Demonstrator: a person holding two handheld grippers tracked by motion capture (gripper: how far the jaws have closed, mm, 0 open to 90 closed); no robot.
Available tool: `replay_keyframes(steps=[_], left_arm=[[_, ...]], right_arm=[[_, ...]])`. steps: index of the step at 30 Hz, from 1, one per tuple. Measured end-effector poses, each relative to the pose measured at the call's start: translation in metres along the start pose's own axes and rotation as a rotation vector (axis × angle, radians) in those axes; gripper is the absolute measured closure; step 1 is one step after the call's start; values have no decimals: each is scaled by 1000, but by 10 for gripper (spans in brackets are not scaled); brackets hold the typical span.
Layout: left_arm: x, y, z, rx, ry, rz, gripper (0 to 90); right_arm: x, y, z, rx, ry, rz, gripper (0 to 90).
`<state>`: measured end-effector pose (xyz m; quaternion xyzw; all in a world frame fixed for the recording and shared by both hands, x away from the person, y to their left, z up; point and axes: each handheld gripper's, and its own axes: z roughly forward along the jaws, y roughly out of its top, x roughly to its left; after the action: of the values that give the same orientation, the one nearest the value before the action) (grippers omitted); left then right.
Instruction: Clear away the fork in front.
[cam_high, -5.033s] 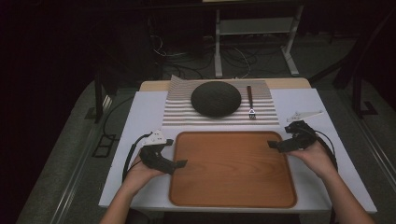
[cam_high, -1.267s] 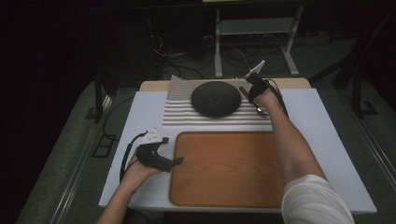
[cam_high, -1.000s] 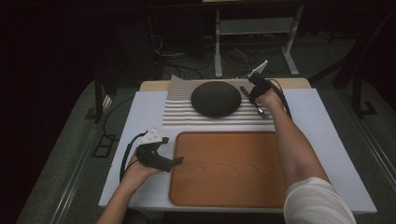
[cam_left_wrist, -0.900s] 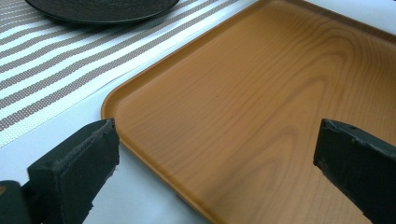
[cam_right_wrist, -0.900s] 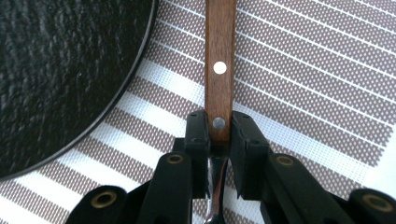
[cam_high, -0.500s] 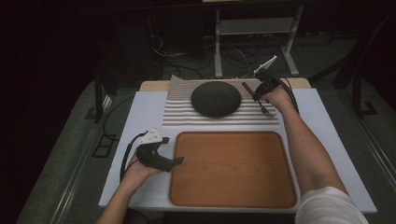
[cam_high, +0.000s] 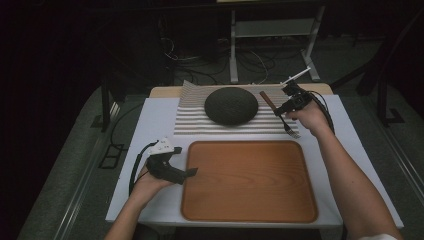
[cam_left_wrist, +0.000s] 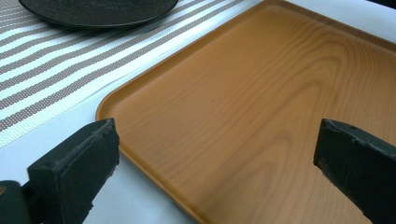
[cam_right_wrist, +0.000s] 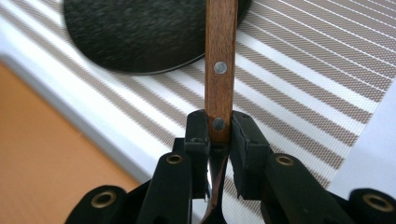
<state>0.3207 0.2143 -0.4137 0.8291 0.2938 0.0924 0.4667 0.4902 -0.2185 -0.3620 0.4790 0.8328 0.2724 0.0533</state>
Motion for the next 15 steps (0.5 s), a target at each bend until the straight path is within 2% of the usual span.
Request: replay_keyframes(steps=[12,15], left_arm=[[2,0,-1,-17,14,-12,0],[1,1,0,-18,16,-14,0]], right_arm=[[35,-38,-22,-97,78,-104,769],[41,-46,-24,-112,91,-111,769]])
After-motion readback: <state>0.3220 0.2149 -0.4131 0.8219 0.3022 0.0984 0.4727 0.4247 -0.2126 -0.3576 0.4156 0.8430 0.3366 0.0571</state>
